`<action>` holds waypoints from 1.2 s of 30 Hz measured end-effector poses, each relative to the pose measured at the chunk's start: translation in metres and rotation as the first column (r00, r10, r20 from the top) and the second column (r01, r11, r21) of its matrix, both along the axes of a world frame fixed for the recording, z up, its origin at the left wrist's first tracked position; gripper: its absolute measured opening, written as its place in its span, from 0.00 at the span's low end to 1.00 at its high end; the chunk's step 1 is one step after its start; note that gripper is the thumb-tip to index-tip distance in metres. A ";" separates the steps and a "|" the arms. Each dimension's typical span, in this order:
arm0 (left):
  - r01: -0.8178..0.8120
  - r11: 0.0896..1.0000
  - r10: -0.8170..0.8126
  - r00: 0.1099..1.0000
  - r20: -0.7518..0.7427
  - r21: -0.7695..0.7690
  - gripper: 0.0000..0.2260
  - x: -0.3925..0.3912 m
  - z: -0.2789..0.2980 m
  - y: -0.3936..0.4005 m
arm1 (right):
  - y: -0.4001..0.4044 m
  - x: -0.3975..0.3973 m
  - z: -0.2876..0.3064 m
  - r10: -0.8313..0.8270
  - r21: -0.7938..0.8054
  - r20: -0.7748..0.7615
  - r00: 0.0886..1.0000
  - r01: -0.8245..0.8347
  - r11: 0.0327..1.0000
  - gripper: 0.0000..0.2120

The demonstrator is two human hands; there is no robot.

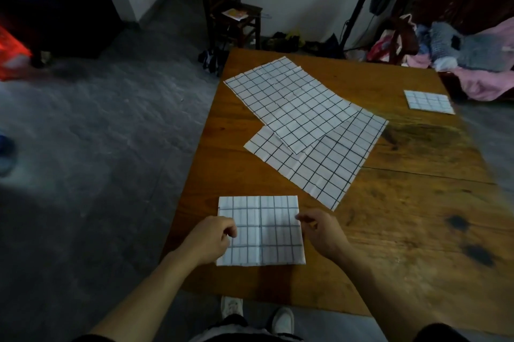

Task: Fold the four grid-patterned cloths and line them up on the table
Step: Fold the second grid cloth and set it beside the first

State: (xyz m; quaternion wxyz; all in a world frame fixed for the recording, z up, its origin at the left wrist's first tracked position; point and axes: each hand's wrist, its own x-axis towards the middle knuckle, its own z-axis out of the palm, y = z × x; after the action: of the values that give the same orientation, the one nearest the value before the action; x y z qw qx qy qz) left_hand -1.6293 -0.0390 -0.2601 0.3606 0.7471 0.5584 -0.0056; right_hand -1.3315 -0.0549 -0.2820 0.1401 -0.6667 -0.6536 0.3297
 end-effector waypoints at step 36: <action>0.140 0.970 -0.082 0.959 -0.272 0.199 0.30 0.010 -0.056 0.030 | 0.035 -0.025 -0.046 0.193 -0.107 0.324 0.926 -0.167 0.980 0.33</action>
State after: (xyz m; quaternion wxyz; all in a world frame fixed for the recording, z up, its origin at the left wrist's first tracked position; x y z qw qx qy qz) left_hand -1.6198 -0.0093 -0.3160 0.1995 0.8048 0.5553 -0.0636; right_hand -1.3567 -0.0199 -0.3283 -0.0290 -0.6549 -0.7130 0.2487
